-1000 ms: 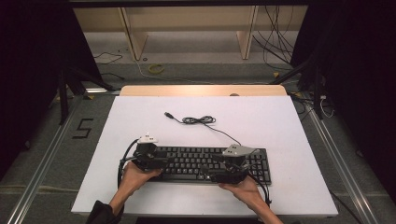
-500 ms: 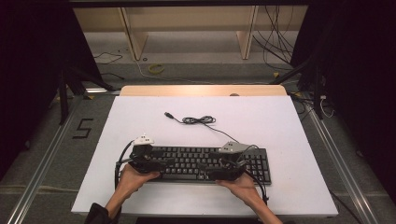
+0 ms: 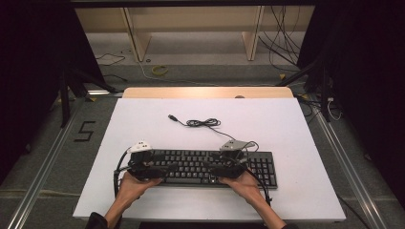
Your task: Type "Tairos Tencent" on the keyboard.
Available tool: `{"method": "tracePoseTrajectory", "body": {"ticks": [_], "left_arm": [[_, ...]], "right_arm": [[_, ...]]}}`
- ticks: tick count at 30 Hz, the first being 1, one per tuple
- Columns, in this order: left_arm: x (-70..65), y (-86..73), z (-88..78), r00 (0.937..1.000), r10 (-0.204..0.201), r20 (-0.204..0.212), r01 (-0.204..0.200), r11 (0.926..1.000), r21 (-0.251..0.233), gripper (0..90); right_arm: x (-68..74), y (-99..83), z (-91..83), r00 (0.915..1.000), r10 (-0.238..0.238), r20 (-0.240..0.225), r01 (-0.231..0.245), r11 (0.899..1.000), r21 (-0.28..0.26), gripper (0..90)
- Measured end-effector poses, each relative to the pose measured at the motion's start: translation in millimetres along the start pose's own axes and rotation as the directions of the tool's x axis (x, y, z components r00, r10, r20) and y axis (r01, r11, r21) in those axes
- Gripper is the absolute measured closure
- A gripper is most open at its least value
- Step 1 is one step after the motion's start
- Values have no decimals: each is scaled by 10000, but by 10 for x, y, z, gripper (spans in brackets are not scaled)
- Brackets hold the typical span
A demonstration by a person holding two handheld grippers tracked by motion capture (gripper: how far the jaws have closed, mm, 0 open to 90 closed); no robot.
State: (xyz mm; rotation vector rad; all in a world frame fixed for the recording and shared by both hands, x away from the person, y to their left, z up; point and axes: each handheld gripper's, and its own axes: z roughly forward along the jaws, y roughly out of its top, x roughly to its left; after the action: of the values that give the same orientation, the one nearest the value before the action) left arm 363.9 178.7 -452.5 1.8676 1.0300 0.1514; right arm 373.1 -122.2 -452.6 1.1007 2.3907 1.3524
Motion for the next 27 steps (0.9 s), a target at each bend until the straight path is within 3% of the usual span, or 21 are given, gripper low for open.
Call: {"method": "tracePoseTrajectory", "body": {"ticks": [16, 27], "left_arm": [[-27, -100, -98, 9999, 8, 116, -4, 9995, -329, 275], [-21, -154, -153, 10000, 16, 42, -14, 9985, -553, 275]], "right_arm": [[19, 40, 195, 9997, -240, -102, 245, 9984, 508, 712], [10, 60, 254, 9999, -141, -69, 145, 9971, 744, 870]]}}
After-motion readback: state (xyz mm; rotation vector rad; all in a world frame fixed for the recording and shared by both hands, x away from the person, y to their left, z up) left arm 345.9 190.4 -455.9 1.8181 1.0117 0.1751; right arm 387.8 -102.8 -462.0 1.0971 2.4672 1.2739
